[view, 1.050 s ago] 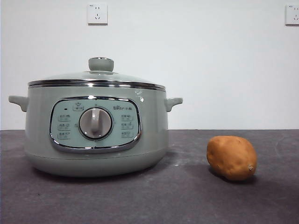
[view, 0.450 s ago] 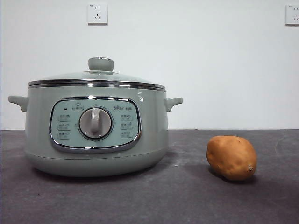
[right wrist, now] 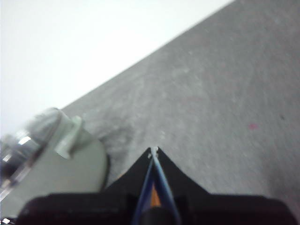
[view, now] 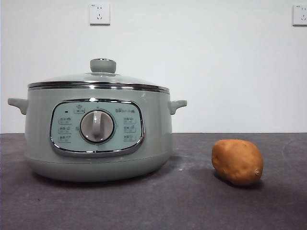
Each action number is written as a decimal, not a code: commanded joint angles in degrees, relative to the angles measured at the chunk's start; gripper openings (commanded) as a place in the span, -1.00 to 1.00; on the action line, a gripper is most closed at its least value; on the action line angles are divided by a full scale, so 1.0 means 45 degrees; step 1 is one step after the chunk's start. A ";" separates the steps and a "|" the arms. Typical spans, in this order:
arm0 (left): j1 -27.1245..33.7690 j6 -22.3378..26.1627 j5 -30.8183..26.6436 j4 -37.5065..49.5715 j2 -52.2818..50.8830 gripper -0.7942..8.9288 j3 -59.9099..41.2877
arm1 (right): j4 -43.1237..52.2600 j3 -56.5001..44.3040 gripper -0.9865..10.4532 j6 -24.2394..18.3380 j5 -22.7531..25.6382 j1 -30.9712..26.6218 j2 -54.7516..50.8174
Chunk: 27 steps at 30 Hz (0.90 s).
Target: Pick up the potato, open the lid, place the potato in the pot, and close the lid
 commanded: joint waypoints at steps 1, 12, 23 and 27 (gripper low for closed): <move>0.0024 0.0029 0.0019 -0.0301 0.0209 -0.85 0.0753 | -0.0199 0.0835 -0.83 -0.0384 -0.0024 0.0019 0.0651; 0.0024 0.1710 0.1044 -0.1156 0.2637 -0.85 0.4148 | -0.1627 0.4663 -0.83 -0.2885 -0.2365 0.0019 0.4488; 0.0024 0.2730 0.3036 -0.2807 0.5848 -0.85 0.7053 | -0.4197 0.7388 -0.83 -0.4741 -0.4367 0.0029 0.8267; 0.0024 0.3065 0.3594 -0.3254 0.6849 -0.83 0.7572 | -0.4741 0.7830 -0.81 -0.4901 -0.4964 0.0058 0.9258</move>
